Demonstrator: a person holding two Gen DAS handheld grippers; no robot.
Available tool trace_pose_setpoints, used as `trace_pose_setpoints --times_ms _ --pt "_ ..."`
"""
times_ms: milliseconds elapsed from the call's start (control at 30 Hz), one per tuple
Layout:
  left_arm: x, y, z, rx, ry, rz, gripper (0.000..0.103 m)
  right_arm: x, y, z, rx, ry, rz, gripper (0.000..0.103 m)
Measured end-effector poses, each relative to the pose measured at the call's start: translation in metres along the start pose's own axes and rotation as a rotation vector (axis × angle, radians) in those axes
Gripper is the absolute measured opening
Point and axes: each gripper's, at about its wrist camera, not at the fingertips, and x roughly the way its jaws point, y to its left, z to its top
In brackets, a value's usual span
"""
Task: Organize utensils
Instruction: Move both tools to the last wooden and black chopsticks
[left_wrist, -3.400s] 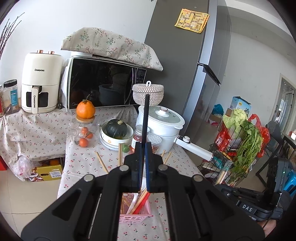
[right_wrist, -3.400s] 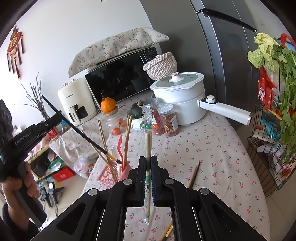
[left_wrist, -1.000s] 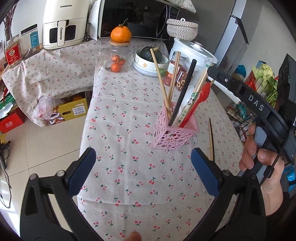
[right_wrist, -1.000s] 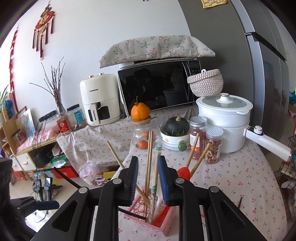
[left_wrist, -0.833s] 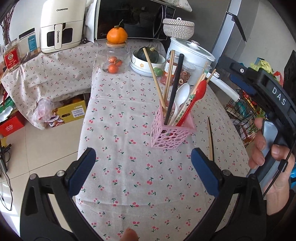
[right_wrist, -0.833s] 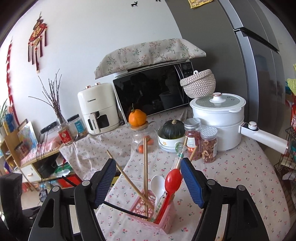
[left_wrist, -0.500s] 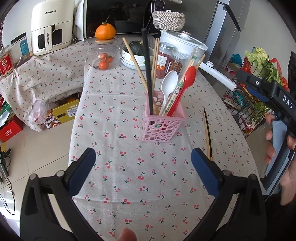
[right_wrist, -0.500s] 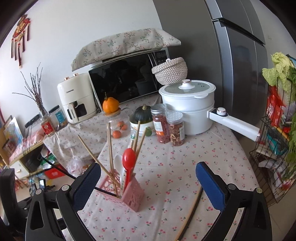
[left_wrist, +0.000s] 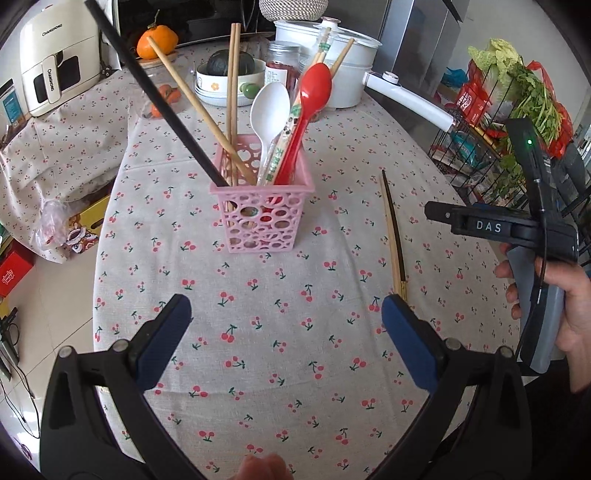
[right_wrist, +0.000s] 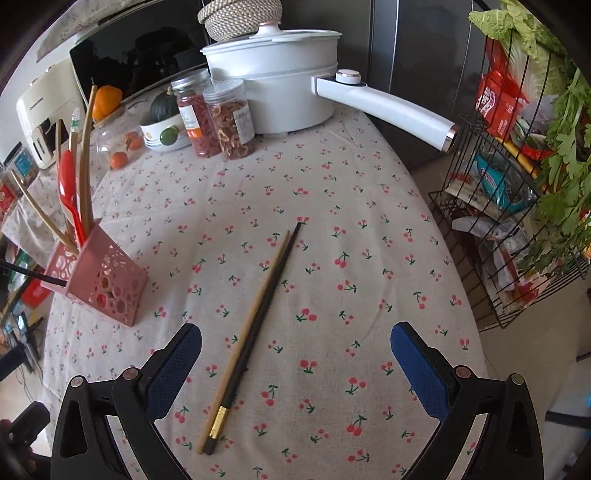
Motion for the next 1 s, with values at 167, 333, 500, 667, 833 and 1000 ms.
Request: trace_pose_setpoints --times_ms 167,333,500,667,833,1000 --pt "0.006 -0.006 0.000 0.015 0.018 0.000 0.102 0.036 -0.007 0.001 0.033 0.101 0.006 0.103" --pt "0.010 -0.006 0.000 0.016 0.034 0.004 0.102 0.060 -0.013 0.004 0.045 0.146 -0.031 0.103" --pt "0.012 -0.005 0.000 0.015 0.048 -0.004 0.102 0.071 -0.013 0.007 0.067 0.174 -0.024 0.103" --pt "0.011 -0.007 -0.001 0.021 0.048 -0.011 0.102 0.077 -0.008 0.008 0.053 0.176 -0.055 0.103" --pt "0.010 -0.005 -0.001 0.020 0.044 -0.010 0.102 0.080 -0.005 0.010 0.046 0.186 -0.070 0.103" --pt "0.009 -0.006 -0.001 0.025 0.022 -0.006 0.102 0.084 -0.003 0.009 0.028 0.193 -0.088 0.103"
